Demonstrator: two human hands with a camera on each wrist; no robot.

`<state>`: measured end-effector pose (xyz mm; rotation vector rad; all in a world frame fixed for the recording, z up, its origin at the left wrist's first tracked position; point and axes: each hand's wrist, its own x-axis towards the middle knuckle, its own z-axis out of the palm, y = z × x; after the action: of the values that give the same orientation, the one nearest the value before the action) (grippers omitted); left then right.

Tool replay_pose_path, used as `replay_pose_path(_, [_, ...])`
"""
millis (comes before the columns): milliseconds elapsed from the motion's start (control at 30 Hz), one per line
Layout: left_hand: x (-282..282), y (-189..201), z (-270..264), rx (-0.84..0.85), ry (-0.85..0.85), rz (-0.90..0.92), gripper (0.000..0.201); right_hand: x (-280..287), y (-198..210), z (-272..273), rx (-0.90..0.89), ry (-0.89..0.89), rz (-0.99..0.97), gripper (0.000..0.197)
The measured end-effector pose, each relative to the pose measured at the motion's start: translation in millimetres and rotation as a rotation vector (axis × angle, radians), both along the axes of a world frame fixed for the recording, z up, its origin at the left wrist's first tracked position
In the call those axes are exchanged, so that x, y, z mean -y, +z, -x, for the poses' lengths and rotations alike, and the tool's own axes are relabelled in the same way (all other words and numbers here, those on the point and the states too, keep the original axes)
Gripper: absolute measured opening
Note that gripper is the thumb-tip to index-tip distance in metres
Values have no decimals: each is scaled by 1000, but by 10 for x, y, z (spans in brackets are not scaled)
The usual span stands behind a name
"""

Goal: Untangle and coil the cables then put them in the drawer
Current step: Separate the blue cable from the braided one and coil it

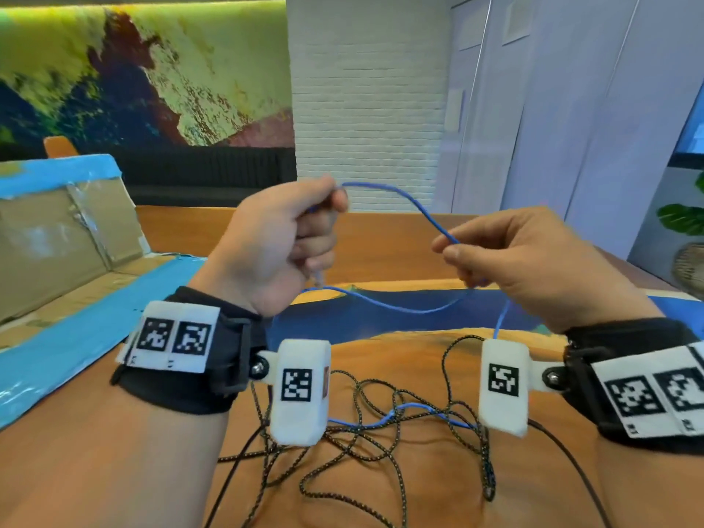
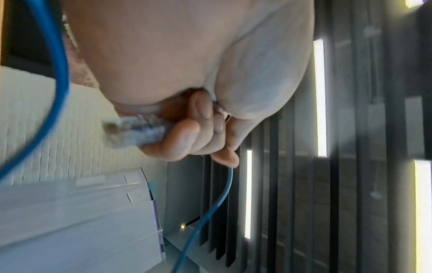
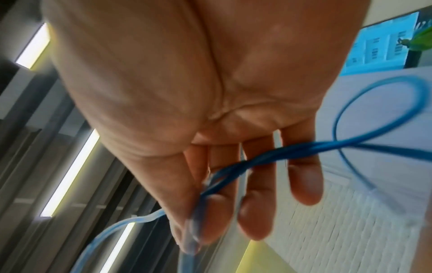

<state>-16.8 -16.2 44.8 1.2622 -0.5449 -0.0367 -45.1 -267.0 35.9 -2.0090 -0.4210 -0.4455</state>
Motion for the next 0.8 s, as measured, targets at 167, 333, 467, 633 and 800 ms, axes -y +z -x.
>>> replay_pose_path(167, [77,77,76,-91,-100,261,31,-32,-36,18,-70,-91,186,22])
replay_pose_path(333, [302,-30,80,-76,63,-28,40,-330,-54,18,22,79,-90,26])
replay_pose_path(467, [199,-20,120,-101,-60,-32,45,-361,-35,37,-29,176,-415,18])
replay_pose_path(633, [194,85,193,-167,-311,376,28,-360,-57,47,-4,158,-223,24])
replay_pose_path(800, [217,159,148,-121,-151,686,31,-521,-122,103,-175,186,299,28])
